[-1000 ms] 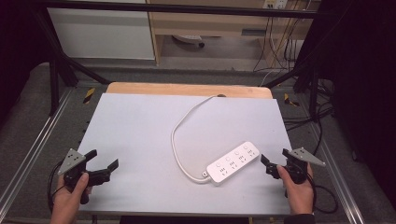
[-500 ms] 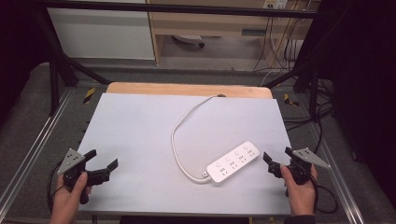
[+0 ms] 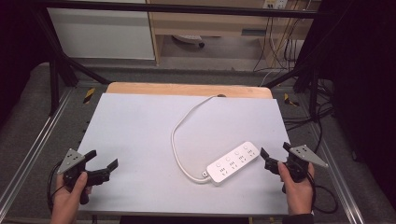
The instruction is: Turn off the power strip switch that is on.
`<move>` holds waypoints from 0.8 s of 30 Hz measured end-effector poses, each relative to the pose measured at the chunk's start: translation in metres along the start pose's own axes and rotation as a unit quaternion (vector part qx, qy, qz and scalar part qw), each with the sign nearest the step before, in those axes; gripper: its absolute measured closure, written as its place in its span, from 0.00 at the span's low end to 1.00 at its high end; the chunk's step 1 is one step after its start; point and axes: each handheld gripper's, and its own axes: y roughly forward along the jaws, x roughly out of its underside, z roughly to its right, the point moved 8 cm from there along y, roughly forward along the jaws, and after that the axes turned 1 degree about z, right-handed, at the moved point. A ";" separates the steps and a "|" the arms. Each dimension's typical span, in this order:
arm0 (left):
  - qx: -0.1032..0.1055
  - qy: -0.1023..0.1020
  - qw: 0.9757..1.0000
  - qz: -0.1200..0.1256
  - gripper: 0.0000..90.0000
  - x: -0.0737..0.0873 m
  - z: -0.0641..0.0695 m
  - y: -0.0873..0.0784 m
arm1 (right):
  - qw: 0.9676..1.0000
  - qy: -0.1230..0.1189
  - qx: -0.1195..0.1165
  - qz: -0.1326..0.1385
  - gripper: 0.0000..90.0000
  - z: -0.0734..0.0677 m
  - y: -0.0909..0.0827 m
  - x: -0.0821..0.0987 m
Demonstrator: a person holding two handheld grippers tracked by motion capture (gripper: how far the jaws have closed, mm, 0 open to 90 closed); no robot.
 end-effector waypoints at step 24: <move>0.003 0.008 1.000 -0.007 0.05 0.002 0.002 0.002 | 0.997 -0.014 -0.075 -0.009 0.02 -0.047 0.014 -0.019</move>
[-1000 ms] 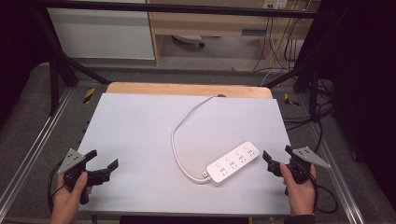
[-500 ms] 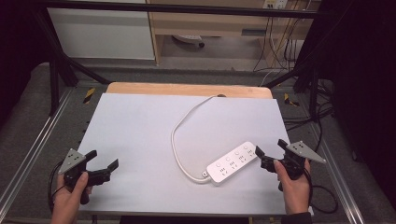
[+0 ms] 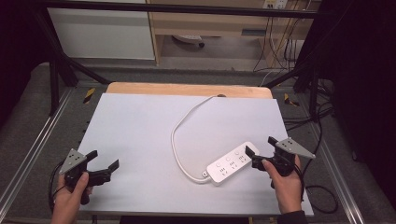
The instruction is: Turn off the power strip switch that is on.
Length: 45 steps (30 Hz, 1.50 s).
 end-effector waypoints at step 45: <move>0.005 0.005 1.000 -0.006 0.05 0.002 0.004 0.002 | 0.992 -0.059 -0.089 -0.069 0.98 -0.056 0.037 0.038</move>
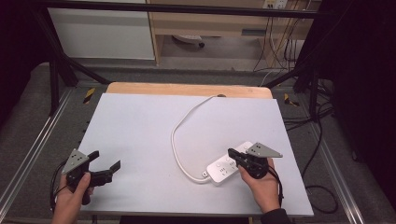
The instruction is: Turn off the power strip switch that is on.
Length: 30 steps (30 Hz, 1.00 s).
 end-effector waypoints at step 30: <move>0.002 0.006 1.000 -0.004 0.05 0.001 0.002 0.001 | 0.999 0.000 0.007 -0.038 1.00 -0.007 0.009 0.014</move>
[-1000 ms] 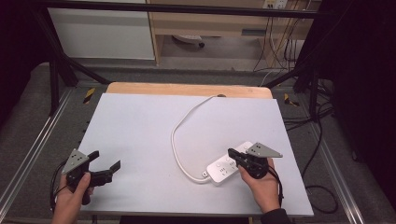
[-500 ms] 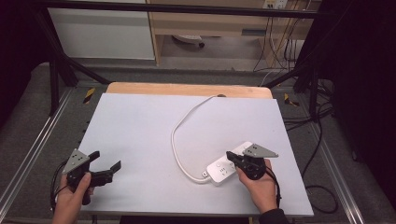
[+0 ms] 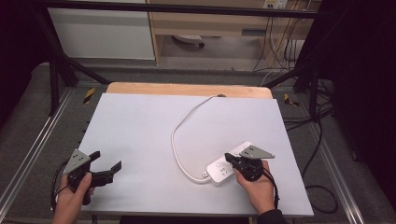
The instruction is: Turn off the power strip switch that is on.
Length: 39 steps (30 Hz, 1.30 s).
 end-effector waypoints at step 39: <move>0.005 0.002 1.000 -0.006 0.05 0.001 0.002 0.001 | 0.999 0.003 0.028 -0.023 1.00 0.012 0.013 0.010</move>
